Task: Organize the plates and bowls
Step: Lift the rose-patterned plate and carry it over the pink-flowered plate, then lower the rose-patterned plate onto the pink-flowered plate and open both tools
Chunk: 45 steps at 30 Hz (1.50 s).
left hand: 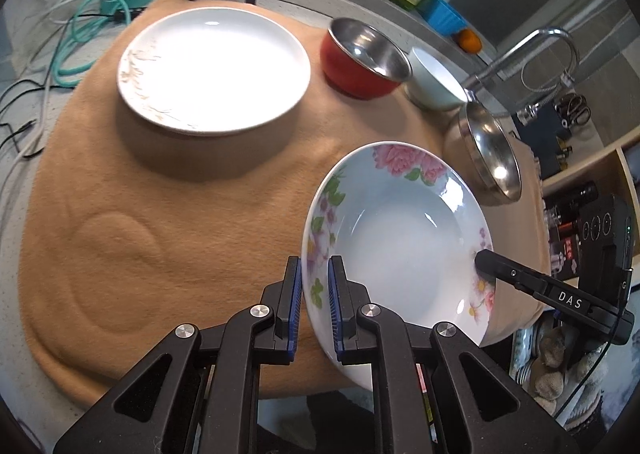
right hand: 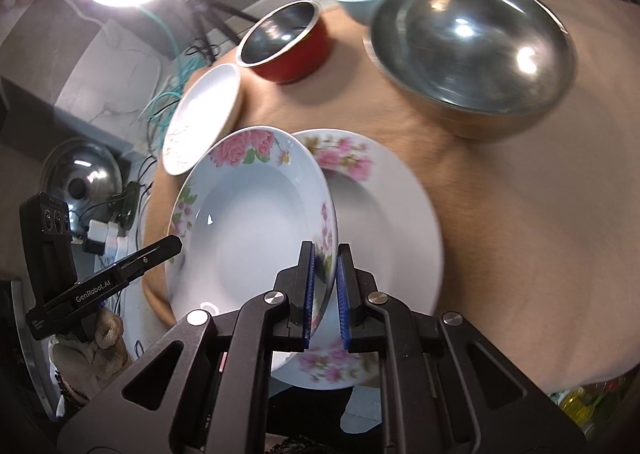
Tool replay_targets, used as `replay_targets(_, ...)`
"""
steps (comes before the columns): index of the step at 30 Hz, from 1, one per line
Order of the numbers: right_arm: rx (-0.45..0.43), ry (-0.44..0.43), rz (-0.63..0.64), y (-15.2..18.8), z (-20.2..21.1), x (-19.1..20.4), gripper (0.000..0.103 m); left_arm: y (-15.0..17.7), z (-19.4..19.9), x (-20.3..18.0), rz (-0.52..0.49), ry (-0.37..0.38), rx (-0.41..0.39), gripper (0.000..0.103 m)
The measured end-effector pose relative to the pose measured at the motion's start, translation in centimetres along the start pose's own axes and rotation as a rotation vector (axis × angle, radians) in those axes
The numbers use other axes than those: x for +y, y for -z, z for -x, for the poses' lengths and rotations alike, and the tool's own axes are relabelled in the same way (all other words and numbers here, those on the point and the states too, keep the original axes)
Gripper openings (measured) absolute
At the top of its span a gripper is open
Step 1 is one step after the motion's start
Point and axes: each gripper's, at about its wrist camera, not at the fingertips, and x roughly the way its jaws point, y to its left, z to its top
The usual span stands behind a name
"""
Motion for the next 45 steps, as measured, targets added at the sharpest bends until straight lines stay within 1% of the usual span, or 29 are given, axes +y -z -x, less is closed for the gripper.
replay_targets(8,0.006,0.034,-0.041,0.6,-0.1,-2.3,0.011,0.2,-1.5,-1.3,-0.040,-0.004,0.038,0.011)
replay_targets(16,0.013,0.052,-0.053,0.9,-0.3,-3.1,0.011,0.2,-2.5,-2.1,-0.065,-0.015,0.055,0.011)
replay_targets(28,0.022,0.059,-0.048,1.0,-0.6,-2.9,0.011,0.1,-2.8,-2.3,-0.075,-0.037,0.059,0.011)
replay_targets(45,0.047,0.111,0.007,0.6,-1.1,-1.7,0.015,-0.1,-3.2,-3.0,-0.115,-0.070,0.075,0.011)
